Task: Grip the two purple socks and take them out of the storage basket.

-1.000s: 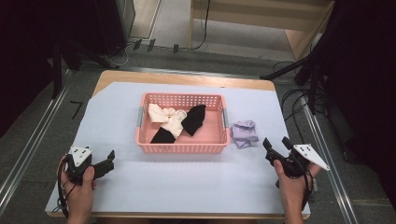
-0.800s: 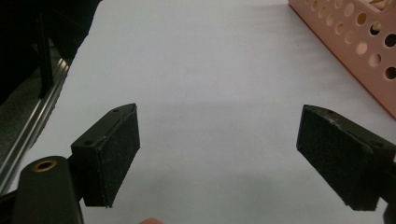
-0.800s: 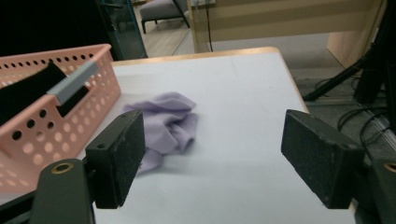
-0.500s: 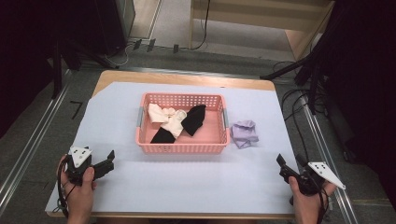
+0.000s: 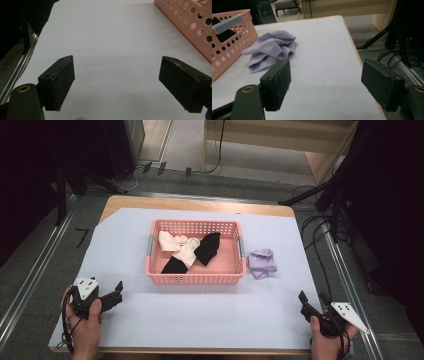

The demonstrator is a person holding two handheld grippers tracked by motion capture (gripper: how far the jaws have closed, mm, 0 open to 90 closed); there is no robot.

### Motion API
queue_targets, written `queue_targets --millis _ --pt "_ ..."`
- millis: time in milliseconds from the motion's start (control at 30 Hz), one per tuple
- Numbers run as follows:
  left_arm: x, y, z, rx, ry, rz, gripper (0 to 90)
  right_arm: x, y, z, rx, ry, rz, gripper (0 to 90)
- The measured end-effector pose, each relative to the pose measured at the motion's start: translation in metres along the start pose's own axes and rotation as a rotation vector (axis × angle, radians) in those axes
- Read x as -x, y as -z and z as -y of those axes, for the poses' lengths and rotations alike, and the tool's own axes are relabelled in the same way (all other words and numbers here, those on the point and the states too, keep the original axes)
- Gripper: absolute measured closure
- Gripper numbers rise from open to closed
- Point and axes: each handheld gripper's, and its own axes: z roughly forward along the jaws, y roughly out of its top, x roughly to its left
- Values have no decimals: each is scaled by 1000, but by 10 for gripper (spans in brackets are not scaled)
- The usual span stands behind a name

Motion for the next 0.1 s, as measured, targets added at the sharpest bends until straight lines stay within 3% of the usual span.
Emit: queue_targets --millis 100 --pt "0 -1 0 -3 2 -1 145 1 2 0 3 -34 3 241"
